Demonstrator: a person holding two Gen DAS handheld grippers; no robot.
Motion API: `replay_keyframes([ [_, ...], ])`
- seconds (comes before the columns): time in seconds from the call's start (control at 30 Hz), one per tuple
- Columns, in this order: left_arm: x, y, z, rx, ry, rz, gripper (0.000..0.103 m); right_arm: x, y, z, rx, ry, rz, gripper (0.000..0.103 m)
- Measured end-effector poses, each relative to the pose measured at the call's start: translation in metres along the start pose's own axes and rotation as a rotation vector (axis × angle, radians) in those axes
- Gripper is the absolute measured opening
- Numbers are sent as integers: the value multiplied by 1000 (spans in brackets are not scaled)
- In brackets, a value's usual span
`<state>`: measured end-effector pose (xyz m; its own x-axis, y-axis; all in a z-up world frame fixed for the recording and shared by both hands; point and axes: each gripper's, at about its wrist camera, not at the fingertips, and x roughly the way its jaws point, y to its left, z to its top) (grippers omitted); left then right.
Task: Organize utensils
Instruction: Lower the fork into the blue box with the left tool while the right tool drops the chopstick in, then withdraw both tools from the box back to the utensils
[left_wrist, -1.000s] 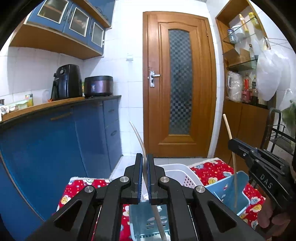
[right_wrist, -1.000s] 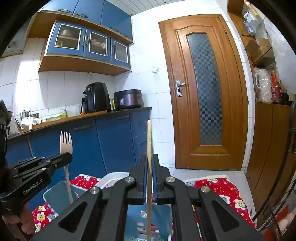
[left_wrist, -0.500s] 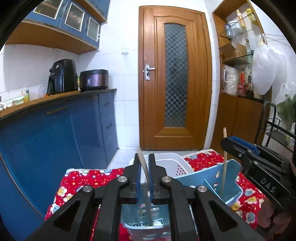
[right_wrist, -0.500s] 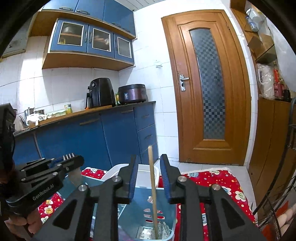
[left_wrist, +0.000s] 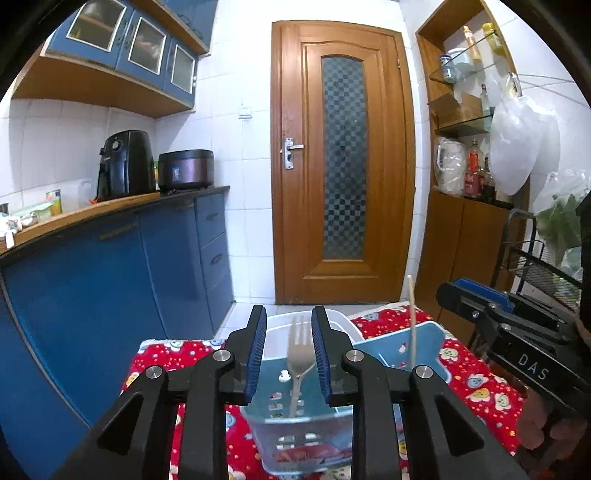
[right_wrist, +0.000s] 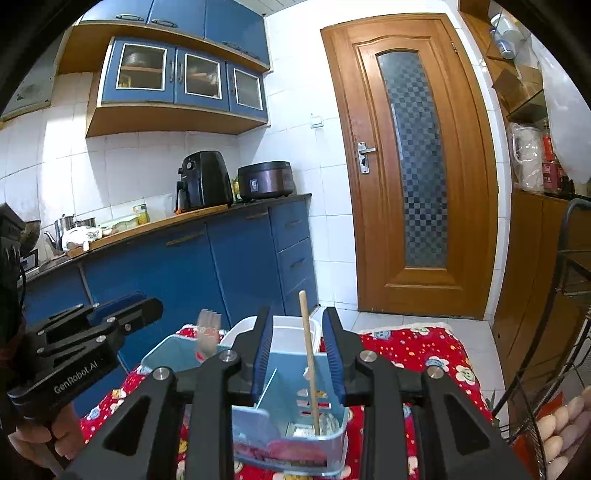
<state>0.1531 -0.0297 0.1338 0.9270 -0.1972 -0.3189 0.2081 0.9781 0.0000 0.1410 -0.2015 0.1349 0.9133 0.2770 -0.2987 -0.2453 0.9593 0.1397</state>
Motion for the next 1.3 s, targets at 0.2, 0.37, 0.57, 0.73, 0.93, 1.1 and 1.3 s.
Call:
replay_keyframes([
  [0.2, -21, -1, 0, -7, 16, -12, 26, -22, 8, -4, -16, 35, 7, 31],
  [0.37, -35, 3, -5, -39, 44, -28, 26, -33, 11, -11, -5, 82, 18, 32],
  [0.57, -48, 7, -18, -64, 83, -35, 26, -45, 13, -28, 0, 145, 21, 32],
  [0.73, -54, 8, -31, -67, 127, -25, 26, -52, 14, -43, 17, 196, 19, 32],
  [0.93, -57, 11, -49, -87, 187, -24, 26, -61, 12, -62, 32, 250, 13, 32],
  [1.1, -57, 12, -66, -116, 241, -41, 26, -65, 9, -79, 45, 293, 3, 32],
  [1.3, -56, 12, -83, -138, 295, -64, 26, -67, 5, -94, 56, 334, -7, 32],
])
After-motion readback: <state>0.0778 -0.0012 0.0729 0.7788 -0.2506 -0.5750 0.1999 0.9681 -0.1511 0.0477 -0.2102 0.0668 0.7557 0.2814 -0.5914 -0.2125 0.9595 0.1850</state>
